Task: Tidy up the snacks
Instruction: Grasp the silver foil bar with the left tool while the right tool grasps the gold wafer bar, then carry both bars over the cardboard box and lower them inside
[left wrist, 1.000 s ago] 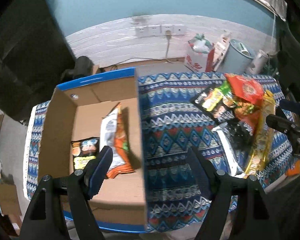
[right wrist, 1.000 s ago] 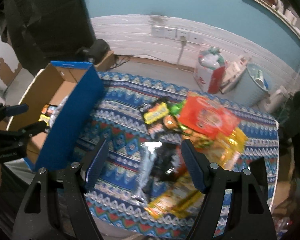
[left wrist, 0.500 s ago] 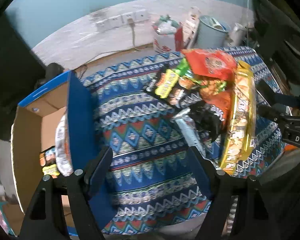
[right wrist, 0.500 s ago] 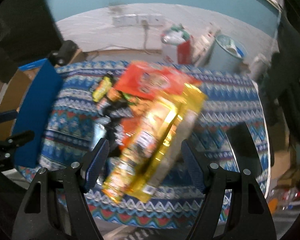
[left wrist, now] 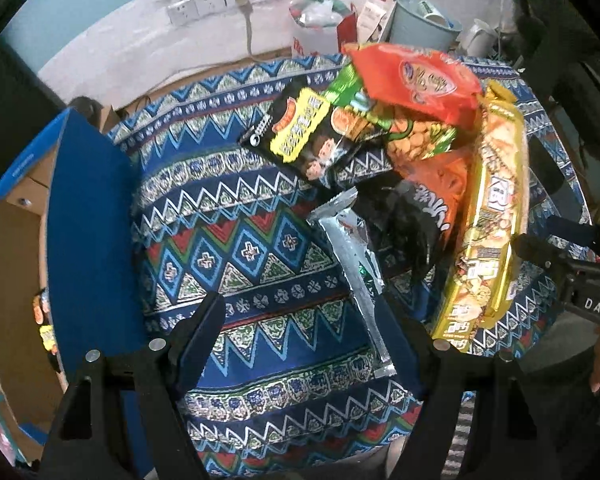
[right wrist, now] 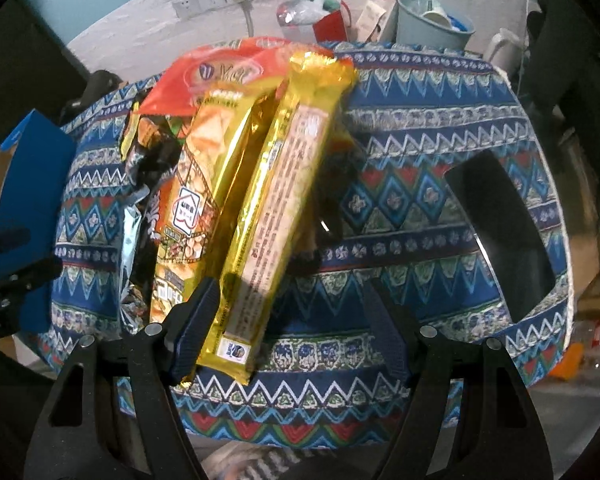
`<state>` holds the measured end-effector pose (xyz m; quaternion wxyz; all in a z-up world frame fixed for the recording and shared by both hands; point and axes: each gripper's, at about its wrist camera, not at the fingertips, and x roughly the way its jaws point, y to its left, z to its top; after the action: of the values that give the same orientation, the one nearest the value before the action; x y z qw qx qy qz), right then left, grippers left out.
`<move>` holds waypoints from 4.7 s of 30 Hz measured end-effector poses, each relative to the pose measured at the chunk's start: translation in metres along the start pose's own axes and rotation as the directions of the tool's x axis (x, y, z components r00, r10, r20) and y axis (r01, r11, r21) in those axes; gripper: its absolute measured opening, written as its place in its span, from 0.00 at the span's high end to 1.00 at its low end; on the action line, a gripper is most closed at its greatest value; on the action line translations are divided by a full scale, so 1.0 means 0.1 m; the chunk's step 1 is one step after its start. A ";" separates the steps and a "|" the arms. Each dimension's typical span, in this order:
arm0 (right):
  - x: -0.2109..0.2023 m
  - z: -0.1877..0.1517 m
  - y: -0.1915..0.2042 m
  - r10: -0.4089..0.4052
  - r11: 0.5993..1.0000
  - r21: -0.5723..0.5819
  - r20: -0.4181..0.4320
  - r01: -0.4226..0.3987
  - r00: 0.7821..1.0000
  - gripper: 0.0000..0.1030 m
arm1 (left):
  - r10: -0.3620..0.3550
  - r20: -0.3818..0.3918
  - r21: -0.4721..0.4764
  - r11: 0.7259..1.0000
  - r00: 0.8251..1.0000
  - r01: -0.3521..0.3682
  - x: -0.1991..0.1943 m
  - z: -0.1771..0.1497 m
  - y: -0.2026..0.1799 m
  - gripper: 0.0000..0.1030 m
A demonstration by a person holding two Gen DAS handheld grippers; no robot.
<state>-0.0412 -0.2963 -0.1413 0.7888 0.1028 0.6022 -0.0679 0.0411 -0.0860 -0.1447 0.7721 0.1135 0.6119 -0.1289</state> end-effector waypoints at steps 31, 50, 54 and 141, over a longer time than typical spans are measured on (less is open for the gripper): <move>0.25 0.13 0.06 -0.036 0.998 -0.050 0.025 0.037 0.999 0.69 | -0.087 -0.123 -0.056 0.995 0.989 0.080 0.69 0.08 -0.17 0.24; 0.15 0.11 -0.08 0.020 1.000 0.014 0.070 -0.021 0.997 0.70 | -0.045 -0.039 0.061 0.997 0.998 0.047 0.83 0.07 -0.59 0.75; 0.05 0.11 -0.07 0.003 1.000 0.008 0.088 -0.003 0.996 0.70 | -0.033 0.007 0.078 0.996 0.999 0.032 0.66 0.07 -0.53 0.75; -0.79 0.75 2.75 0.271 0.898 -0.420 0.293 -0.131 0.917 0.70 | 0.124 0.296 -0.306 0.952 0.947 -0.029 -1.01 -0.57 2.13 0.75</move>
<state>0.0717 -0.0492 -0.0239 0.8888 -0.0078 0.4423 0.1200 0.0391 0.1399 -0.0549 0.8715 -0.0018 0.4899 -0.0210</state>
